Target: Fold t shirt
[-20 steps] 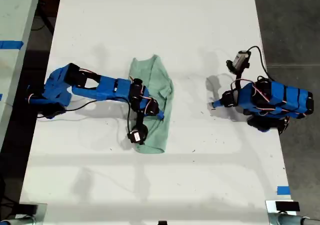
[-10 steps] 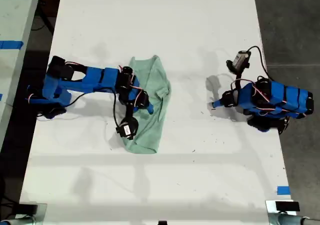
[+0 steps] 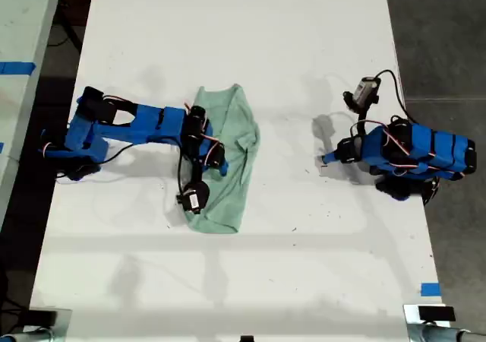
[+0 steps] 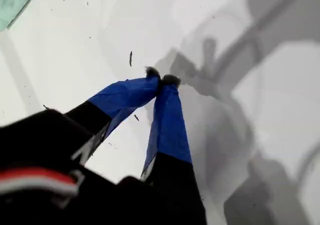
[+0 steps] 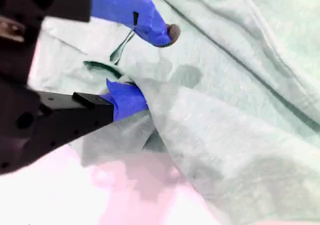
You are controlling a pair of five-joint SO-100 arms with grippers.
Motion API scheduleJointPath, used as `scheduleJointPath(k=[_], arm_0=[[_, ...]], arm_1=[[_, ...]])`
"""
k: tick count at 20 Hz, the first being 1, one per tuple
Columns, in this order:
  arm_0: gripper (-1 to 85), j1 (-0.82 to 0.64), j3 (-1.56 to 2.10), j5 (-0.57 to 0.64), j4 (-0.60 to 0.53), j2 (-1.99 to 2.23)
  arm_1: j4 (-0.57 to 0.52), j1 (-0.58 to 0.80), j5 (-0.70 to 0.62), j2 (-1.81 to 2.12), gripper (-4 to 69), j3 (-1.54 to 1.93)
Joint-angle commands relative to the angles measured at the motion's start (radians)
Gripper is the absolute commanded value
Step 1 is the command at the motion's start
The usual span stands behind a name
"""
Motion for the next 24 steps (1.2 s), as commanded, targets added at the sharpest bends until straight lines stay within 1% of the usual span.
scheduleJointPath(k=[1,2,4,5,6,7,8,9,10,11,12,13,17,20,21,23,24], arm_0=[[17.8,0.032,-0.077,0.114,-0.020,0.000],[18.3,0.034,-0.077,0.083,-0.003,0.003],[19.3,0.003,-0.049,-0.129,0.008,0.055],[17.8,-0.008,-0.054,-0.278,-0.008,0.071],[16.7,-0.005,-0.058,-0.410,-0.049,0.080],[18.3,0.003,-0.057,-0.560,-0.084,0.080],[19.2,0.014,-0.052,-0.678,-0.123,0.078],[19.0,0.021,-0.054,-0.706,-0.173,0.075],[16.1,0.021,-0.054,-0.764,-0.160,0.091],[11.4,0.012,-0.049,-0.807,-0.103,0.135],[10.4,0.005,-0.044,-0.850,-0.035,0.201],[10.4,-0.002,-0.005,-0.877,0.000,0.291],[10.3,-0.025,0.256,-0.917,0.008,0.554],[10.4,0.037,0.489,-0.991,0.006,0.653],[9.9,0.058,0.617,-0.988,-0.003,0.712],[7.3,0.117,0.854,-0.894,-0.026,0.839],[6.8,0.150,0.979,-0.887,-0.055,0.936]], arm_1=[[0.002,0.003,-0.018,0.012,1.9,0.037],[0.002,0.003,-0.020,0.012,1.9,0.037],[0.002,0.003,-0.020,0.012,1.9,0.037],[0.002,0.003,-0.018,0.012,1.9,0.037],[0.002,0.003,-0.018,0.012,1.9,0.037],[0.002,0.002,-0.018,0.012,1.9,0.037],[0.002,0.002,-0.018,0.012,1.9,0.037],[0.002,0.002,-0.020,0.012,1.9,0.037],[0.002,0.002,-0.021,0.012,1.9,0.037],[0.002,0.002,-0.023,0.012,1.9,0.037],[0.002,0.002,-0.028,0.012,1.9,0.037],[0.002,0.002,-0.029,0.012,1.9,0.037],[0.000,0.005,-0.034,0.012,1.9,0.037],[0.000,0.002,-0.034,0.012,1.9,0.037],[0.000,0.002,-0.034,0.012,1.9,0.037],[0.000,0.002,-0.035,0.012,1.9,0.037],[0.000,0.003,-0.035,0.012,1.9,0.037]])
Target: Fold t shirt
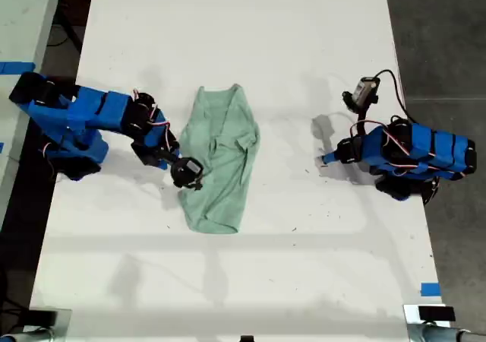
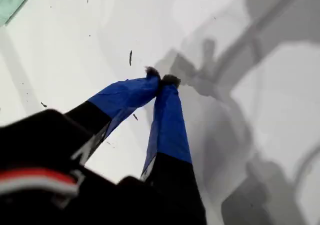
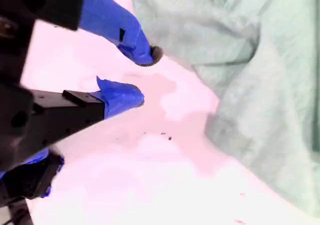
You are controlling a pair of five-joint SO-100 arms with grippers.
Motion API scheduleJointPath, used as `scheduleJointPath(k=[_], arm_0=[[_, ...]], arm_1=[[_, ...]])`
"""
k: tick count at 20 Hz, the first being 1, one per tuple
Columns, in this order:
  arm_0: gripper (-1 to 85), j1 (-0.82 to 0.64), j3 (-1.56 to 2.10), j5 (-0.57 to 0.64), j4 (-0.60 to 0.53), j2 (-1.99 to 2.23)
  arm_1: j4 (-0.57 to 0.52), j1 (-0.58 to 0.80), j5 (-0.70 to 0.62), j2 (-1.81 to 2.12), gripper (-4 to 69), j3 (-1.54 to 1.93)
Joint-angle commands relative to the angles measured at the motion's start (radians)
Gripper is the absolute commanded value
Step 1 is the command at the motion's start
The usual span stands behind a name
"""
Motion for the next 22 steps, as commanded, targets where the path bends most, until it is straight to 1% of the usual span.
scheduleJointPath(k=[1,3,4,5,6,7,8,10,11,12,14,22], arm_0=[[6.8,0.095,0.324,0.051,-0.101,0.314],[6.6,0.124,0.672,0.055,-0.256,0.686],[5.7,0.121,0.868,0.078,-0.333,0.937],[3.7,0.066,1.052,0.215,-0.457,1.170],[1.9,0.017,1.226,0.318,-0.561,1.382],[0.9,-0.025,1.387,0.388,-0.565,1.623],[-0.1,-0.067,1.448,0.425,-0.555,1.666],[-0.2,-0.129,1.450,0.511,-0.571,1.601],[-0.2,-0.189,1.450,0.588,-0.565,1.580],[-0.2,-0.253,1.450,0.657,-0.583,1.508],[-0.2,-0.216,1.450,0.643,-0.586,1.513],[-0.2,-0.227,1.450,0.644,-0.591,1.505]], arm_1=[[0.000,0.003,-0.011,0.012,1.9,0.037],[0.000,0.002,-0.006,0.012,1.9,0.037],[0.000,0.002,-0.005,0.012,1.9,0.037],[0.000,0.005,-0.005,0.012,1.9,0.038],[0.000,0.006,-0.005,0.012,1.9,0.038],[0.000,0.006,-0.005,0.012,1.9,0.038],[0.000,0.006,-0.002,0.011,1.9,0.038],[0.000,0.000,0.003,0.012,1.9,0.038],[0.000,0.002,0.005,0.012,1.9,0.038],[0.000,0.002,0.002,0.012,1.9,0.038],[0.000,0.000,0.005,0.012,1.9,0.038],[0.000,-0.002,0.005,0.012,1.9,0.038]])
